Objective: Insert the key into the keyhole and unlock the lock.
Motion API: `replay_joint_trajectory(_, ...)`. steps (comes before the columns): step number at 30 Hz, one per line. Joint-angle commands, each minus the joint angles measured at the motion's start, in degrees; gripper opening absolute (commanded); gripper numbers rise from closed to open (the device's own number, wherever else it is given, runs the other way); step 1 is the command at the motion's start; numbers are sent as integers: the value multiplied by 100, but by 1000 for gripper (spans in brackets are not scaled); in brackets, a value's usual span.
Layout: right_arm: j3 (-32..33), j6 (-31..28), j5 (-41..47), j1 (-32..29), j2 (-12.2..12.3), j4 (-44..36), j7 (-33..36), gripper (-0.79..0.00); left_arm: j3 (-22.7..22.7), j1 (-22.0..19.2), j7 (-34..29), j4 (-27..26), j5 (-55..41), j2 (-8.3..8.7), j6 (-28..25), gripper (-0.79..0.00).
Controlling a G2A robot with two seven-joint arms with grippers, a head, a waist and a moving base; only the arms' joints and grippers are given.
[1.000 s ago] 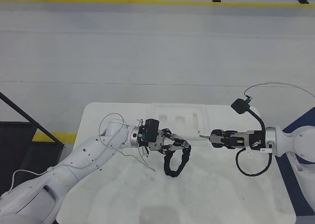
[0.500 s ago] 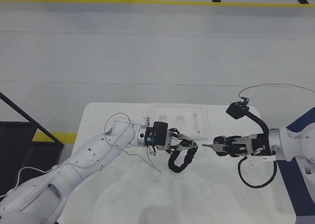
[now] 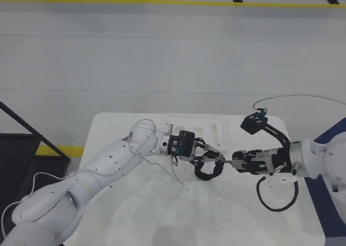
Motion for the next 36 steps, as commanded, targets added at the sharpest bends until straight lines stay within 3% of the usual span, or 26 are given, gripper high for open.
replay_joint_trajectory(1, -22, 62, -14, 21, 5, -1, -66, -785, 11, -7, 43, 40, 48, -30, 47, -785)
replay_joint_trajectory(12, -99, 283, -87, 41, 57, -35, -189, -785, -41, 35, 141, 220, 96, -136, 191, -785)
replay_joint_trajectory(36, -141, 448, 53, 25, 154, 114, -487, -785, -329, 188, 213, 239, 239, -142, 168, -785)
